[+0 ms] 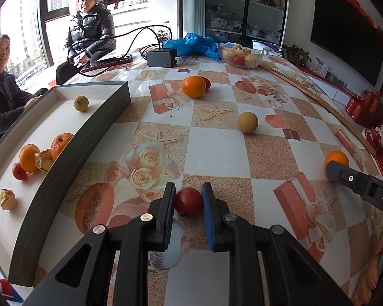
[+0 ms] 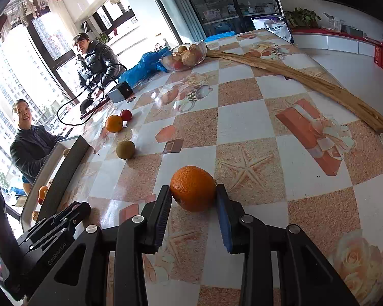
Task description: Organize fruits
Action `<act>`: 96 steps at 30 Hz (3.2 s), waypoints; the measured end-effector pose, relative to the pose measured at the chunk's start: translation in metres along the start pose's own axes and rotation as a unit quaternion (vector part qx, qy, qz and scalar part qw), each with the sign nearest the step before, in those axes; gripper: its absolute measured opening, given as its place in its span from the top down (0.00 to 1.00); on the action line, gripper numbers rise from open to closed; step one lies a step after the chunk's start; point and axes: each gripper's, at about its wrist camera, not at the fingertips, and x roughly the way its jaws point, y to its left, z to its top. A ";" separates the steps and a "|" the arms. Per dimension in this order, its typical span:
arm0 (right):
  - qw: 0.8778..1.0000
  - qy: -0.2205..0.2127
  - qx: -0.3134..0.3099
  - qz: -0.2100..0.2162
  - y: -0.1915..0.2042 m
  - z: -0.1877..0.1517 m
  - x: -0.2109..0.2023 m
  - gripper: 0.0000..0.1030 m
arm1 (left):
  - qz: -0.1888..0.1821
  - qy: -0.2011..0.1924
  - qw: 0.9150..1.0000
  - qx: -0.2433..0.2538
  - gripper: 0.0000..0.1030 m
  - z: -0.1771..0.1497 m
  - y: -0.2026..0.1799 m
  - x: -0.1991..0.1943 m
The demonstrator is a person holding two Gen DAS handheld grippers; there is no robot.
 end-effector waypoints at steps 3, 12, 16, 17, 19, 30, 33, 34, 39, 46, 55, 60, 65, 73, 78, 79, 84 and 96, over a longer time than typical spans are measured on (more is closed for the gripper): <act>1.000 0.000 -0.004 -0.005 0.001 0.000 0.000 0.65 | 0.000 0.000 1.000 0.002 0.78 0.000 -0.001 0.000; 1.000 0.000 -0.002 -0.003 -0.001 0.000 0.000 0.65 | 0.002 -0.001 1.000 0.006 0.78 0.000 -0.003 0.000; 1.000 -0.001 0.003 0.003 -0.003 0.000 0.000 0.65 | -0.001 -0.001 1.000 0.003 0.78 0.000 -0.002 0.000; 1.000 -0.001 0.003 0.003 -0.003 0.000 0.000 0.65 | 0.000 -0.001 1.000 0.004 0.78 0.000 -0.002 0.000; 1.000 -0.001 0.003 0.002 -0.003 0.000 0.000 0.65 | 0.005 -0.001 1.000 0.008 0.78 0.000 -0.004 0.001; 1.000 -0.001 0.005 0.005 -0.003 0.000 0.000 0.65 | 0.005 -0.002 1.000 0.009 0.78 0.000 -0.003 0.001; 1.000 -0.001 0.005 0.005 -0.003 0.000 0.000 0.65 | 0.005 -0.002 1.000 0.009 0.78 0.000 -0.003 0.001; 1.000 -0.001 0.005 0.005 -0.003 0.000 0.000 0.65 | 0.005 -0.002 1.000 0.009 0.78 -0.001 -0.004 0.001; 1.000 -0.001 0.005 0.005 -0.003 0.000 0.000 0.65 | 0.005 -0.002 1.000 0.009 0.78 -0.001 -0.004 0.001; 1.000 -0.001 0.005 0.005 -0.003 0.000 0.000 0.65 | 0.005 -0.002 1.000 0.009 0.78 -0.001 -0.004 0.001; 1.000 -0.001 0.005 0.005 -0.004 -0.001 0.000 0.65 | 0.005 -0.002 1.000 0.009 0.78 -0.001 -0.004 0.001; 1.000 -0.001 0.005 0.005 -0.004 -0.001 0.000 0.65 | 0.005 -0.002 1.000 0.009 0.78 -0.001 -0.004 0.001; 1.000 -0.001 0.005 0.005 -0.004 -0.001 0.000 0.65 | 0.005 -0.002 1.000 0.009 0.78 -0.001 -0.004 0.001; 1.000 -0.001 0.004 0.005 -0.003 -0.001 0.000 0.65 | 0.004 -0.002 1.000 0.009 0.78 -0.001 -0.003 0.001; 1.000 -0.001 0.004 0.005 -0.004 -0.001 0.000 0.65 | 0.005 -0.002 1.000 0.009 0.78 -0.001 -0.004 0.001; 1.000 -0.001 0.004 0.005 -0.004 -0.001 0.000 0.65 | 0.005 -0.002 1.000 0.009 0.78 -0.001 -0.004 0.001; 1.000 -0.001 0.004 0.005 -0.004 -0.001 0.000 0.65 | 0.004 -0.002 1.000 0.009 0.78 -0.001 -0.004 0.001; 1.000 -0.001 0.004 0.005 -0.004 -0.001 0.000 0.65 | 0.005 -0.002 1.000 0.009 0.78 -0.001 -0.004 0.001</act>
